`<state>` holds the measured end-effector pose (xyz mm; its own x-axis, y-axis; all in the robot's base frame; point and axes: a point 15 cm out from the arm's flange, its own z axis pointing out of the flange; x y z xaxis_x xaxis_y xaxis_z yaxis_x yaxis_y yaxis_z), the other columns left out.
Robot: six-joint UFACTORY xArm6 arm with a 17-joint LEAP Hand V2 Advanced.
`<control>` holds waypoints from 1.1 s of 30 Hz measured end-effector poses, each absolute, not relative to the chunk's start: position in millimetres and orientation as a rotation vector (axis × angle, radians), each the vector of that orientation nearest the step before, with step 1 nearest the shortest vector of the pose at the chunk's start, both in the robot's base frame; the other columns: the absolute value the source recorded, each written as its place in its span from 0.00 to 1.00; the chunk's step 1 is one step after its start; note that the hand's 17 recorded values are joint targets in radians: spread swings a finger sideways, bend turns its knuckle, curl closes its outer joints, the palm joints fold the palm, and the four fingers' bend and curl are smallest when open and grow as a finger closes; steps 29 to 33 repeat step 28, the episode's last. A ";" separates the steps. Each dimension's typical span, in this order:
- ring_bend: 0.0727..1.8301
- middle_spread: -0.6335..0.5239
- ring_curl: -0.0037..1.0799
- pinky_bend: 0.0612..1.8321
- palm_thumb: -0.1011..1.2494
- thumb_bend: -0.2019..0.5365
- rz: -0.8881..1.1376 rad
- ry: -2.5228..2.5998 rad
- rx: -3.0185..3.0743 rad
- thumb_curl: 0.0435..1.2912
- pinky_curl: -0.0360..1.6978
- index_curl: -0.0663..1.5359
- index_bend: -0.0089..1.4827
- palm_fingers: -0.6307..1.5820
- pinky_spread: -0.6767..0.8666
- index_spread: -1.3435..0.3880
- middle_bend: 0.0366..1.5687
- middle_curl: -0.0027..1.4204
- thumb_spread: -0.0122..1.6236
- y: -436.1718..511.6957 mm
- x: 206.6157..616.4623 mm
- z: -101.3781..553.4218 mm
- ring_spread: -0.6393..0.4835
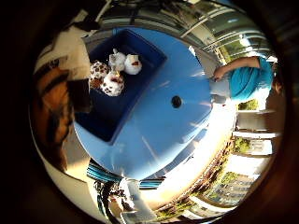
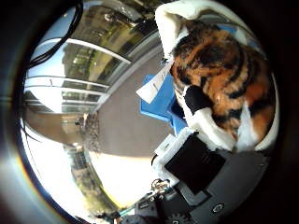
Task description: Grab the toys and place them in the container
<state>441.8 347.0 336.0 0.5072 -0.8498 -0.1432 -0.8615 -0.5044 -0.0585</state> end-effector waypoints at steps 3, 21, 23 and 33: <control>0.84 0.34 0.71 0.87 0.68 0.23 0.191 1.519 -2.667 0.62 0.48 0.71 0.42 0.58 0.53 0.09 0.78 0.77 0.69 353.8 442.0 303.8 0.54; 0.25 0.62 0.29 0.47 0.61 0.24 0.248 1.501 -2.741 0.44 0.26 0.41 0.09 0.22 0.74 0.48 0.08 0.31 0.69 339.2 430.6 299.7 0.85; 0.23 0.62 0.28 0.45 0.62 0.24 0.246 1.492 -2.702 0.43 0.25 0.38 0.10 0.23 0.74 0.49 0.07 0.29 0.69 337.2 430.3 318.9 0.85; 0.20 0.63 0.27 0.41 0.62 0.24 0.250 1.461 -2.640 0.41 0.22 0.34 0.12 0.26 0.75 0.52 0.07 0.26 0.69 310.6 414.6 382.8 0.86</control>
